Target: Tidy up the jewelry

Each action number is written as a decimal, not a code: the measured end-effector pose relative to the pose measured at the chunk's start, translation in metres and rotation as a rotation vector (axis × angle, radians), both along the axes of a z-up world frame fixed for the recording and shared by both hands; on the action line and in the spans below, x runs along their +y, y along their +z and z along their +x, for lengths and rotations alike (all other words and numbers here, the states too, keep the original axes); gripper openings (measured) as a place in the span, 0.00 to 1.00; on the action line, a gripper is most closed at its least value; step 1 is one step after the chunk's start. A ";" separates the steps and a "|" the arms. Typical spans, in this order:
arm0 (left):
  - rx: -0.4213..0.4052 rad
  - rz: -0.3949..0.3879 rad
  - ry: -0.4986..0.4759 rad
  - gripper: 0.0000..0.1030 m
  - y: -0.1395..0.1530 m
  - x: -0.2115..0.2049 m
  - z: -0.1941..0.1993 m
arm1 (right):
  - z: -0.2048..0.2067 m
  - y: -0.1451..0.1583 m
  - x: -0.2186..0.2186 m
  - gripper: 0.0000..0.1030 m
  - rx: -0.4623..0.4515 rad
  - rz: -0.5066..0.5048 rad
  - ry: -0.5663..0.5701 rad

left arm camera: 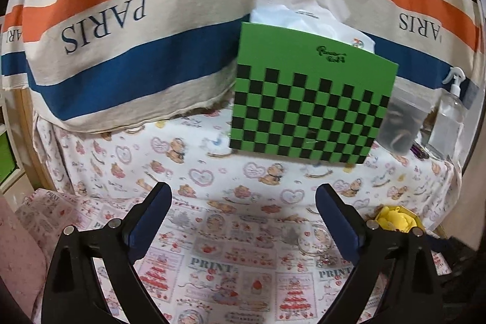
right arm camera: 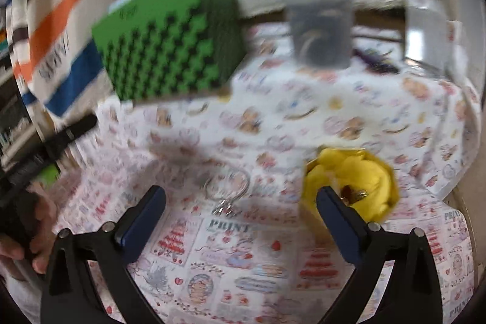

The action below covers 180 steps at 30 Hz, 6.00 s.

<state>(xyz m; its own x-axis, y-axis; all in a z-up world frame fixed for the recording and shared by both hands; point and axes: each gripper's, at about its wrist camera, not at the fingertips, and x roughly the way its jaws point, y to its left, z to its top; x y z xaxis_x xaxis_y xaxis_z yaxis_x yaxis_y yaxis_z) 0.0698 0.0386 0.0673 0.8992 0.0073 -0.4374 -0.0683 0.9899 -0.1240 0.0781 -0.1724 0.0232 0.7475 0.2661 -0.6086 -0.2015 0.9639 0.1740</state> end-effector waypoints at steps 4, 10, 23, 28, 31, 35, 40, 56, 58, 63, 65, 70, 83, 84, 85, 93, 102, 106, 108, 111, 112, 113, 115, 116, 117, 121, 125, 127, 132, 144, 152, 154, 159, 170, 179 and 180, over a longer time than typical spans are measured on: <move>0.012 0.002 0.028 0.92 -0.004 0.007 0.004 | 0.025 -0.022 0.020 0.96 0.107 -0.010 0.012; 0.042 -0.024 0.043 0.92 -0.011 0.016 0.011 | 0.052 -0.055 0.047 0.66 0.199 -0.117 0.041; 0.065 -0.013 0.046 0.92 -0.017 0.016 0.017 | 0.062 -0.074 0.044 0.09 0.241 -0.134 0.021; 0.058 -0.016 0.050 0.92 -0.015 0.018 0.016 | 0.050 -0.053 0.027 0.01 0.167 -0.077 0.013; 0.058 -0.023 0.054 0.92 -0.014 0.019 0.016 | 0.040 -0.033 0.019 0.01 0.116 -0.047 0.013; 0.062 -0.025 0.055 0.92 -0.015 0.020 0.016 | 0.027 -0.005 0.014 0.01 0.039 -0.030 0.011; 0.068 -0.014 0.053 0.92 -0.018 0.017 0.018 | 0.013 0.027 0.013 0.01 -0.052 -0.025 0.014; 0.245 -0.021 -0.113 0.92 -0.049 -0.039 0.039 | -0.032 0.044 -0.035 0.01 -0.208 -0.036 -0.048; 0.304 -0.052 -0.134 0.92 -0.056 -0.051 0.045 | -0.033 0.044 -0.044 0.01 -0.214 -0.016 -0.057; 0.404 -0.085 -0.163 0.92 -0.074 -0.075 0.056 | -0.040 0.044 -0.069 0.01 -0.241 0.031 -0.090; 0.417 -0.079 -0.169 0.92 -0.079 -0.083 0.060 | -0.042 0.044 -0.081 0.01 -0.242 0.055 -0.103; 0.453 -0.053 -0.164 0.92 -0.089 -0.099 0.073 | -0.048 0.049 -0.102 0.01 -0.262 0.093 -0.139; 0.505 0.092 -0.148 0.85 -0.115 -0.138 0.098 | -0.057 0.057 -0.129 0.01 -0.320 0.104 -0.234; 0.510 0.086 -0.147 0.85 -0.117 -0.139 0.099 | -0.057 0.057 -0.131 0.01 -0.321 0.103 -0.241; 0.517 0.078 -0.145 0.84 -0.118 -0.139 0.102 | -0.057 0.057 -0.132 0.01 -0.322 0.102 -0.245; 0.497 0.105 -0.102 0.60 -0.124 -0.148 0.111 | -0.056 0.055 -0.138 0.01 -0.321 0.113 -0.270; 0.494 0.099 -0.134 0.60 -0.115 -0.134 0.100 | -0.055 0.054 -0.141 0.01 -0.319 0.128 -0.282; 0.458 0.119 -0.147 0.60 -0.101 -0.120 0.084 | -0.056 0.054 -0.142 0.01 -0.323 0.126 -0.286; 0.436 0.125 -0.148 0.60 -0.090 -0.114 0.078 | -0.056 0.055 -0.142 0.01 -0.325 0.126 -0.282; 0.408 0.110 -0.157 0.60 -0.076 -0.105 0.065 | -0.057 0.055 -0.142 0.01 -0.330 0.128 -0.279; 0.399 0.104 -0.158 0.60 -0.071 -0.103 0.060 | -0.057 0.055 -0.142 0.01 -0.332 0.129 -0.278; 0.390 0.098 -0.160 0.60 -0.067 -0.100 0.056 | -0.057 0.056 -0.142 0.01 -0.333 0.129 -0.277; 0.369 0.082 -0.169 0.60 -0.058 -0.097 0.047 | -0.058 0.056 -0.142 0.01 -0.335 0.131 -0.274; 0.360 0.078 -0.174 0.60 -0.054 -0.095 0.041 | -0.058 0.056 -0.142 0.01 -0.335 0.133 -0.271; 0.349 0.075 -0.178 0.60 -0.047 -0.096 0.036 | -0.058 0.057 -0.142 0.01 -0.334 0.137 -0.267; 0.294 0.055 -0.202 0.60 -0.029 -0.090 0.025 | -0.057 0.056 -0.141 0.01 -0.330 0.149 -0.244; 0.241 0.030 -0.240 0.60 -0.014 -0.103 0.020 | -0.054 0.055 -0.141 0.01 -0.316 0.184 -0.212; 0.222 0.025 -0.262 0.60 -0.006 -0.110 0.022 | -0.050 0.053 -0.140 0.01 -0.317 0.171 -0.217; 0.211 0.013 -0.305 0.60 0.003 -0.131 0.029 | -0.030 0.044 -0.138 0.01 -0.263 0.169 -0.213; 0.236 0.033 -0.358 0.60 -0.005 -0.171 0.044 | 0.023 -0.003 -0.147 0.02 -0.103 0.187 -0.203; 0.314 0.001 -0.374 0.60 -0.025 -0.187 0.055 | 0.035 -0.027 -0.183 0.19 -0.001 0.370 -0.225; 0.326 0.010 -0.386 0.60 -0.028 -0.194 0.057 | 0.030 -0.024 -0.195 0.24 -0.009 0.401 -0.260; 0.344 -0.022 -0.436 0.60 -0.036 -0.211 0.064 | 0.017 -0.019 -0.219 0.35 0.009 0.380 -0.374; 0.456 -0.135 -0.537 0.60 -0.068 -0.251 0.093 | 0.007 -0.024 -0.247 0.48 0.012 0.384 -0.480; 0.328 -0.092 -0.535 0.80 -0.050 -0.241 0.082 | 0.006 -0.016 -0.243 0.54 -0.013 0.345 -0.483; 0.304 -0.066 -0.531 0.80 -0.044 -0.239 0.078 | 0.005 -0.015 -0.242 0.56 -0.019 0.337 -0.481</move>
<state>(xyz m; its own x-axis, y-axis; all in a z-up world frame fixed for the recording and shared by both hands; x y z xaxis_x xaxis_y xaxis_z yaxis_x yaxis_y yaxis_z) 0.1479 -0.2006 0.0235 0.6074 -0.4431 -0.6593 0.3899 0.8894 -0.2386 0.0831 -0.4144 0.0083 0.8423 0.0705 -0.5344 0.2388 0.8400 0.4872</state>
